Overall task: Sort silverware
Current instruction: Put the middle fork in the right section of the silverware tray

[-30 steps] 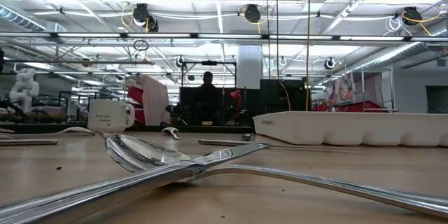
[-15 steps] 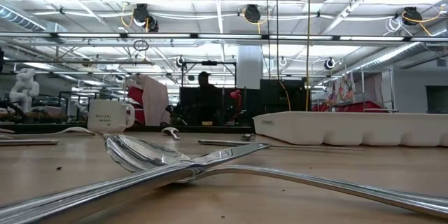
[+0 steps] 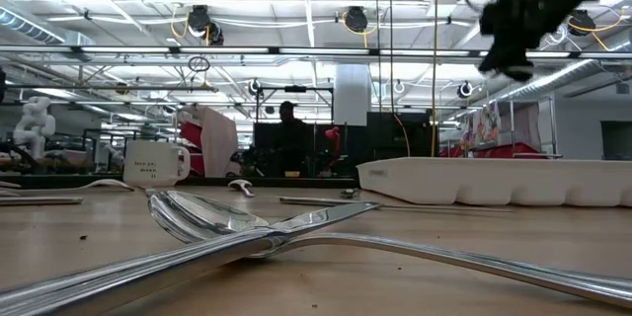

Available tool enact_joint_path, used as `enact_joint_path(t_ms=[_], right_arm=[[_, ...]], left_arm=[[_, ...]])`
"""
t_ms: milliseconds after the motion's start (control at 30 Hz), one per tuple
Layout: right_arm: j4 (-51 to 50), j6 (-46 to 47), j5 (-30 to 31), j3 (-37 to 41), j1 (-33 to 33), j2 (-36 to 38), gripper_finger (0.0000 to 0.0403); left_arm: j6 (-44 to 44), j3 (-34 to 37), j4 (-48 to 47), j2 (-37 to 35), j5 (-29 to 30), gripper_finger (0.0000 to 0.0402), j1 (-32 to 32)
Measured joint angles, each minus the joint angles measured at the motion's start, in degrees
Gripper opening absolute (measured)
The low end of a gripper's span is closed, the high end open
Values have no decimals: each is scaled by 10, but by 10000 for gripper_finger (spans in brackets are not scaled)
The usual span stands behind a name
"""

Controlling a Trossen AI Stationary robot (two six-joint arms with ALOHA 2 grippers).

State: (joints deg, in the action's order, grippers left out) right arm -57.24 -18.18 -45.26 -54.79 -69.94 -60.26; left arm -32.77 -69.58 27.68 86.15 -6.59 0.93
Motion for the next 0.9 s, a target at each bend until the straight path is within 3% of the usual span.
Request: enact_joint_path(t_ms=[200, 500, 800, 900], right_arm=[[54, -25, -27, 93, -54, -9, 0], [76, 49, 5, 93, -50, -28, 0], [58, 99, -11, 93, 53, 157, 0], [-6, 115, -5, 92, 64, 228, 0]], left_arm=[[0, 0, -24, 0, 4, 130, -4], [1, 0, -43, 0, 10, 129, -14], [5, 0, -46, 0, 7, 129, -15], [5, 0, -48, 0, 6, 129, -19]])
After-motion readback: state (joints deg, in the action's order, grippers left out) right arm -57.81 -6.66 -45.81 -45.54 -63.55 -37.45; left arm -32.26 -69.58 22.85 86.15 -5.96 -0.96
